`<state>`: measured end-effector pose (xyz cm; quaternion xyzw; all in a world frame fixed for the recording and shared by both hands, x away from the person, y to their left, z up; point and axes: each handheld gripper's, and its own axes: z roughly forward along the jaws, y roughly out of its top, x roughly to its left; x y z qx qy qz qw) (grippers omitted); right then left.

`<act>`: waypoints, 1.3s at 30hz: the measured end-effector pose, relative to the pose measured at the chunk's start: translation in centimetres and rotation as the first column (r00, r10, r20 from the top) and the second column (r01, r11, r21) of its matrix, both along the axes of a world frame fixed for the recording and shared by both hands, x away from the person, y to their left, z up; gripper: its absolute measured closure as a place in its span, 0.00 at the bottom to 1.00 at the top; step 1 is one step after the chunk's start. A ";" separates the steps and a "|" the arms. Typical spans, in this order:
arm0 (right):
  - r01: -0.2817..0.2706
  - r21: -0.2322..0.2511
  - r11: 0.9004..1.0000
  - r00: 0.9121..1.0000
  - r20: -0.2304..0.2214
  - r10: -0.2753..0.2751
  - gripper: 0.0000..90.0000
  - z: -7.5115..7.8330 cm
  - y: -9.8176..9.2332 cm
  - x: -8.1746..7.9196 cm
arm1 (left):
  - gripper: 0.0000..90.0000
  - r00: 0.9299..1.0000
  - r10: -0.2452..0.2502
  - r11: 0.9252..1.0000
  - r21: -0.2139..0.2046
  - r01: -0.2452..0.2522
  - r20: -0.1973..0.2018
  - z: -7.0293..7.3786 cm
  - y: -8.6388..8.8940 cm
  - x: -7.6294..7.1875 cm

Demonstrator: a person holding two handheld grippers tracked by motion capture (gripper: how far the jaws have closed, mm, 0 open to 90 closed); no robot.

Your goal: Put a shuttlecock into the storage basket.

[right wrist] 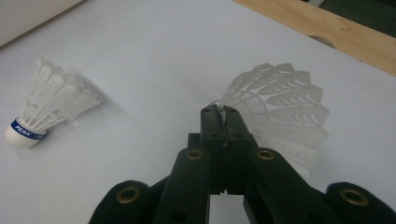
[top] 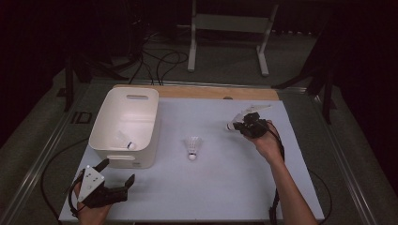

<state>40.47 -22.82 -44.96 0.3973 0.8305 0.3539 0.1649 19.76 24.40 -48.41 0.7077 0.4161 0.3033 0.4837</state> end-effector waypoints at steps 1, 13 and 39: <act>0.004 0.005 1.000 1.000 -0.002 -0.004 0.99 0.1 0.0 -0.1 | 0.00 1.000 0.000 1.000 0.000 0.000 0.000 0.0 0.0 0.0; 0.011 0.017 1.000 1.000 0.010 -0.011 0.99 0.6 0.0 -0.4 | 0.00 1.000 0.000 1.000 0.001 0.000 -0.001 0.0 0.0 0.0; 0.000 0.032 0.999 1.000 0.032 -0.001 0.99 1.4 0.6 -0.8 | 0.00 1.000 0.000 1.000 -0.001 0.000 -0.002 0.0 -0.1 0.0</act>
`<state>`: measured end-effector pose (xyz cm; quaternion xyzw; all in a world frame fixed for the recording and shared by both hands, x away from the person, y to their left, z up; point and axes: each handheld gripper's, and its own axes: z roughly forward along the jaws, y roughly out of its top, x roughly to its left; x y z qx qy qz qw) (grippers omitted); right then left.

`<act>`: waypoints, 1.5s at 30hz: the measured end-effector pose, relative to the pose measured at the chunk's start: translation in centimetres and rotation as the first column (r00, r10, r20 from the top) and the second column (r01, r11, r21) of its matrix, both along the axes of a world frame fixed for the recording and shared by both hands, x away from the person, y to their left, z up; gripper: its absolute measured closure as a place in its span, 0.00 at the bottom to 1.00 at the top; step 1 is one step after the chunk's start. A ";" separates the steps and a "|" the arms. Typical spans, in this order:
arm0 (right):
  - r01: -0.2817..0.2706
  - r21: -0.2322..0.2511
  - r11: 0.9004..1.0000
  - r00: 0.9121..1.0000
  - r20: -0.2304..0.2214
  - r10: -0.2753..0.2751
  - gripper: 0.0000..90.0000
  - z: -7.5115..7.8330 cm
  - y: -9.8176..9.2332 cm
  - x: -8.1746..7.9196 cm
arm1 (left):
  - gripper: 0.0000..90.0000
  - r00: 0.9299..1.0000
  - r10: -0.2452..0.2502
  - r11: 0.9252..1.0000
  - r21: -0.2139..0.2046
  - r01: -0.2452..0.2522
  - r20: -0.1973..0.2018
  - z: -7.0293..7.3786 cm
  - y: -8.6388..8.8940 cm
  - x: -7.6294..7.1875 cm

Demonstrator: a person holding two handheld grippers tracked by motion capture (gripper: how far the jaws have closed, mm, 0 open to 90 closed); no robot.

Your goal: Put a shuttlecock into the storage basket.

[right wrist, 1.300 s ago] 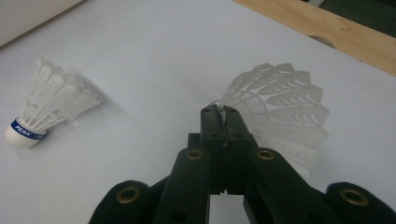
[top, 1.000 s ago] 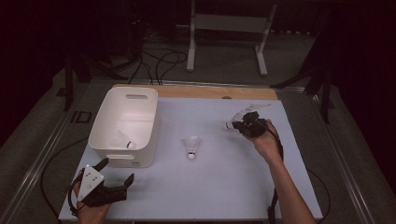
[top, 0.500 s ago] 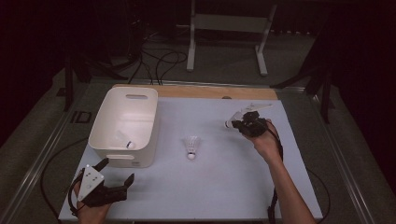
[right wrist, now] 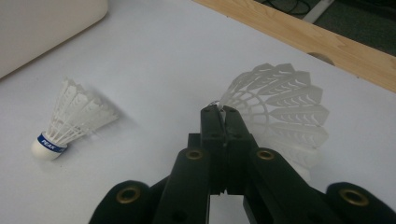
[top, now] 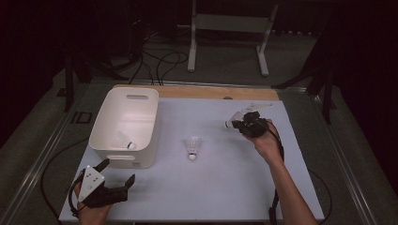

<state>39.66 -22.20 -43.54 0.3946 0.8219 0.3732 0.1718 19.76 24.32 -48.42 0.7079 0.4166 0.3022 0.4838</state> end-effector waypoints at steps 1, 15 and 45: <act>0.001 0.001 1.000 1.000 -0.002 -0.001 0.99 0.0 0.0 0.0 | 0.00 1.000 0.000 1.000 0.000 0.000 0.000 0.0 0.0 0.0; -0.008 0.016 1.000 1.000 0.009 0.008 0.99 0.5 0.3 -0.3 | 0.00 1.000 0.000 1.000 0.000 0.000 0.000 0.0 0.0 0.0; -0.037 0.022 0.999 0.998 0.050 0.036 0.99 2.2 1.5 -0.8 | 0.00 1.000 0.001 1.000 0.000 -0.001 0.000 0.0 0.1 0.0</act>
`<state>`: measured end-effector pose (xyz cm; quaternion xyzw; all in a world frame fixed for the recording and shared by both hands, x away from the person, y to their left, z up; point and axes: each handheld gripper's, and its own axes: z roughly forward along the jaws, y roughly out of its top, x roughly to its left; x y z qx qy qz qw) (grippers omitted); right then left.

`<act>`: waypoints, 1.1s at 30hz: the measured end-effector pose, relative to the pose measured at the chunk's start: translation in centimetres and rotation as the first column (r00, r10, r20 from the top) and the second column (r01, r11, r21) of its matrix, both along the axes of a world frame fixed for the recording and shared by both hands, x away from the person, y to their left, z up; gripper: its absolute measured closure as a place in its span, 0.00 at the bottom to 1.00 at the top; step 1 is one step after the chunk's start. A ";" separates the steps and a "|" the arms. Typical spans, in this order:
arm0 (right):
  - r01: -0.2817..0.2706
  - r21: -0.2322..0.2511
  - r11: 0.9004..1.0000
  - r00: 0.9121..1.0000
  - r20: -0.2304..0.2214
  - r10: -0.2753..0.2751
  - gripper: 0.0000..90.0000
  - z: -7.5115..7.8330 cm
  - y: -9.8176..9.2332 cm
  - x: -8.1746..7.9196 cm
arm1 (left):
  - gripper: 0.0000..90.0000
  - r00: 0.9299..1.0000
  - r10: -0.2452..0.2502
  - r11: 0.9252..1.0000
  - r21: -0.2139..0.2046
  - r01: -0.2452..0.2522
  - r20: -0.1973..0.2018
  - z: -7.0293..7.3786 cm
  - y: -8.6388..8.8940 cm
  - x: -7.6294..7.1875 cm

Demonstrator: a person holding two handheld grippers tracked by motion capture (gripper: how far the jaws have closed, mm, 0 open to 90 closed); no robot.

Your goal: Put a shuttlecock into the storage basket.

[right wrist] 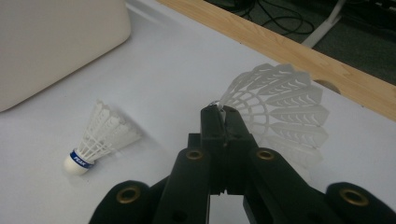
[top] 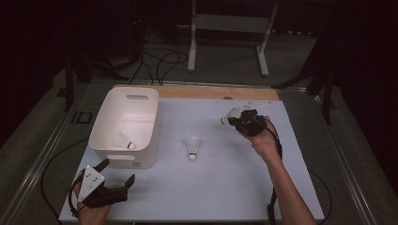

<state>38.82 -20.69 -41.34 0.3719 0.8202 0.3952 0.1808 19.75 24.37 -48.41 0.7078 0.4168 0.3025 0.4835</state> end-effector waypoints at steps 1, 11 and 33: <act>-0.001 0.001 1.000 1.000 0.001 0.001 0.99 0.0 0.0 0.0 | 0.00 1.000 0.000 1.000 0.000 0.000 0.000 0.0 0.0 0.0; -0.006 0.004 1.000 1.000 0.002 0.006 0.99 0.3 0.2 -0.2 | 0.00 1.000 0.000 1.000 0.001 0.000 -0.001 0.0 -0.1 0.0; -0.028 0.021 0.999 0.999 0.024 0.027 0.99 1.6 1.0 -0.3 | 0.00 1.000 0.000 1.000 0.002 0.000 -0.001 0.0 0.0 0.0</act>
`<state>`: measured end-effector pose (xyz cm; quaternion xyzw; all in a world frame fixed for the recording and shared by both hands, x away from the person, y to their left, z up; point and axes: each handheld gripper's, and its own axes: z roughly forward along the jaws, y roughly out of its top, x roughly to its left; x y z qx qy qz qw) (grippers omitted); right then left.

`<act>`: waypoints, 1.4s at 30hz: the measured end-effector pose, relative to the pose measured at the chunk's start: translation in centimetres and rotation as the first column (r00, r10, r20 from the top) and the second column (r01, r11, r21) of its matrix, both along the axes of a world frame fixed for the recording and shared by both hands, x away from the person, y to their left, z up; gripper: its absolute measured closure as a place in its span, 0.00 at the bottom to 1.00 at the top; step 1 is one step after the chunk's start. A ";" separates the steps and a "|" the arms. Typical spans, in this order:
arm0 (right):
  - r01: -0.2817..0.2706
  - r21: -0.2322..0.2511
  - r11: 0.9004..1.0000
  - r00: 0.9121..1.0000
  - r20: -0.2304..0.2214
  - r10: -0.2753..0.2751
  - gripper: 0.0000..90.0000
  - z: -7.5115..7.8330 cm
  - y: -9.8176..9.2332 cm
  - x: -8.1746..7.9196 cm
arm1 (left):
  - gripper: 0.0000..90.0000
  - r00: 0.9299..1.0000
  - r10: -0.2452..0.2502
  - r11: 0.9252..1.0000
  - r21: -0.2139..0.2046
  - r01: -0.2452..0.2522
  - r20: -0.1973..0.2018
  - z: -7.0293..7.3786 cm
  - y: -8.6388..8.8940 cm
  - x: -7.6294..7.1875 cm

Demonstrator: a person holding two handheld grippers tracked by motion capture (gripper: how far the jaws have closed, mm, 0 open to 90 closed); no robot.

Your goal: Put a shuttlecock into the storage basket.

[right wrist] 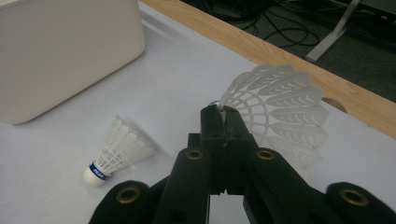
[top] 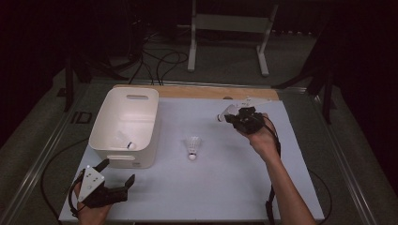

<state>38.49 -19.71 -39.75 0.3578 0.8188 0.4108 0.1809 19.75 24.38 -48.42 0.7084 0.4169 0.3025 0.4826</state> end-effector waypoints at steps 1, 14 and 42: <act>0.000 0.000 1.000 1.000 0.000 0.000 0.99 0.0 0.0 0.0 | 0.00 1.000 0.000 1.000 0.000 0.000 0.000 0.0 0.0 0.0; -0.010 0.001 1.000 1.000 0.005 0.010 0.99 0.3 0.5 -0.1 | 0.00 1.000 0.001 1.000 0.000 -0.001 0.000 0.0 0.0 0.0; -0.039 0.000 0.999 0.999 0.018 0.039 0.99 1.2 1.7 -0.4 | 0.00 1.000 0.000 1.000 -0.001 0.000 0.000 0.0 0.0 0.0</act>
